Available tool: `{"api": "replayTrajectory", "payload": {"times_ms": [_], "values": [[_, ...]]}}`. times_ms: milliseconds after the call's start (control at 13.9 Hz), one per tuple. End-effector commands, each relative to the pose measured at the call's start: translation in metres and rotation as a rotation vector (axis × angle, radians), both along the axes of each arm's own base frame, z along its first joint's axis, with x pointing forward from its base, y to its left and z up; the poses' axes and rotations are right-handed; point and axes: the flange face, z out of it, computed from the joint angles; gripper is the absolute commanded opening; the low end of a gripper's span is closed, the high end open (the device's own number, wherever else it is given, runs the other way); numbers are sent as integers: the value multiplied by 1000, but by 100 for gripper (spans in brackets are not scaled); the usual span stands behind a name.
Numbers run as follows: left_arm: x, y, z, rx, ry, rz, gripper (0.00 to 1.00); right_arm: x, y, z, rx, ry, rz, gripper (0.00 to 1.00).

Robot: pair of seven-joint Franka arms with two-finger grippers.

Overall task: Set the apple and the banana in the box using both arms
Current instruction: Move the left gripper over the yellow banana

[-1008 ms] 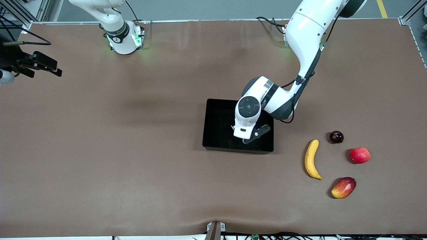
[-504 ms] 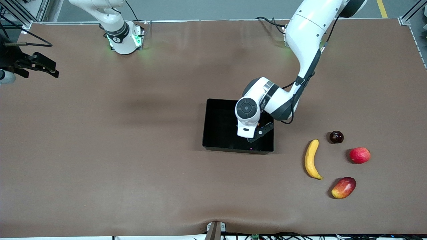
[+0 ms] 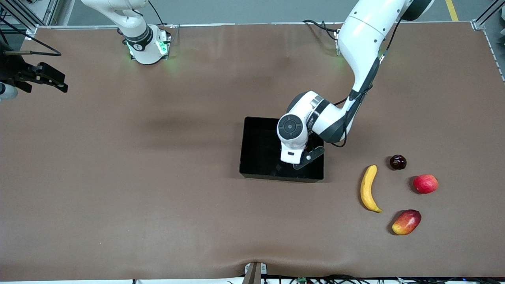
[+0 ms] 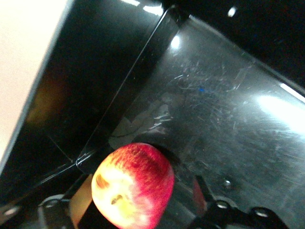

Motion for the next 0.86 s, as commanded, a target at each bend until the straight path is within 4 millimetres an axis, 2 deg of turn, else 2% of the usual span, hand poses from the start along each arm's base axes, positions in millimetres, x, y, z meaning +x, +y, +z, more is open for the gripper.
{"api": "replayTrajectory", "payload": {"times_ms": [0,144,360,576,648,792], "values": [[8,9,77,8,-69,13,100,-5,1,6,-10,-16,-1,100],[26,23,111,-3,-75,-14,100,-5,-2,5,-8,-15,-4,100],[60,78,136,-32,-40,-177,100,-5,-3,5,-8,-13,-9,100],[92,152,129,-62,22,-339,100,-5,-3,5,-8,-13,-9,100],[102,177,121,-74,38,-379,100,-5,-4,5,-8,-13,-10,100],[120,210,89,-108,59,-477,100,-5,-4,5,11,-10,-14,100]]}}
